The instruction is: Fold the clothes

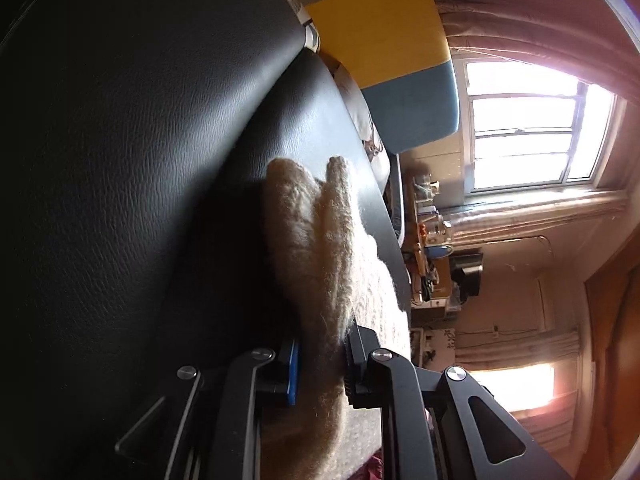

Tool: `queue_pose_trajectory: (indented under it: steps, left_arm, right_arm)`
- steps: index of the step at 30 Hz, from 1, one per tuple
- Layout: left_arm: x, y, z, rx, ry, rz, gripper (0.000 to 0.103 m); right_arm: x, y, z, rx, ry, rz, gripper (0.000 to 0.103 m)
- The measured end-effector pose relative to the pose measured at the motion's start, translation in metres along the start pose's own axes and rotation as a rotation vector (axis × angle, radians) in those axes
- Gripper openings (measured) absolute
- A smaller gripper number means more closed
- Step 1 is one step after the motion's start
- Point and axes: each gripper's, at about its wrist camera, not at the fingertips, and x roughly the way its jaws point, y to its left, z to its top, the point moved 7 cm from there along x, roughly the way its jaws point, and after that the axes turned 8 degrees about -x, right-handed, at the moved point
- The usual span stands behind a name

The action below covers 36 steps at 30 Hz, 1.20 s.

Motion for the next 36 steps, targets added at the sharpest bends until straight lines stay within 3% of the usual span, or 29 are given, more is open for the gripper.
queue_pose_trajectory:
  steps: [3, 6, 9, 16, 21, 24, 28, 31, 32, 34, 36]
  left_arm:
    - [-0.01, -0.01, 0.009, 0.025, -0.026, 0.029, 0.016]
    - [-0.013, -0.012, 0.017, 0.037, -0.057, 0.075, 0.016]
    - [-0.019, -0.011, 0.02, 0.021, -0.077, 0.091, 0.016]
    - [-0.025, -0.019, 0.016, 0.001, -0.048, 0.022, 0.016]
    - [-0.025, -0.034, 0.019, 0.001, -0.044, -0.028, 0.016]
    - [-0.024, -0.03, 0.021, 0.012, -0.052, 0.0, 0.016]
    - [-0.017, 0.001, 0.027, -0.017, -0.053, 0.1, 0.017]
    - [-0.015, 0.013, 0.024, 0.013, -0.028, 0.174, 0.024]
    - [-0.016, 0.014, 0.024, 0.031, -0.015, 0.2, 0.031]
    - [-0.023, 0.012, 0.023, 0.078, -0.012, 0.213, 0.036]
    - [-0.026, 0.012, 0.024, 0.111, 0.009, 0.205, 0.05]
  right_arm:
    - [0.022, -0.01, -0.007, 0.027, 0.062, 0.023, 0.034]
    - [0.026, -0.009, -0.01, 0.074, 0.032, 0.086, 0.034]
    - [0.021, -0.006, -0.009, 0.062, 0.032, 0.073, 0.034]
    - [0.006, 0.038, 0.021, -0.125, -0.014, 0.035, 0.034]
    - [0.052, 0.048, 0.025, -0.206, 0.118, -0.075, 0.034]
    - [0.051, 0.049, 0.028, -0.17, 0.121, -0.095, 0.034]
    - [0.035, 0.074, 0.04, -0.194, 0.076, -0.059, 0.034]
    - [0.046, 0.087, 0.038, -0.209, 0.089, -0.043, 0.034]
    - [0.051, 0.089, 0.036, -0.206, 0.097, -0.038, 0.034]
    - [0.061, 0.092, 0.033, -0.199, 0.113, -0.029, 0.034]
    - [0.065, 0.094, 0.03, -0.19, 0.115, -0.028, 0.034]
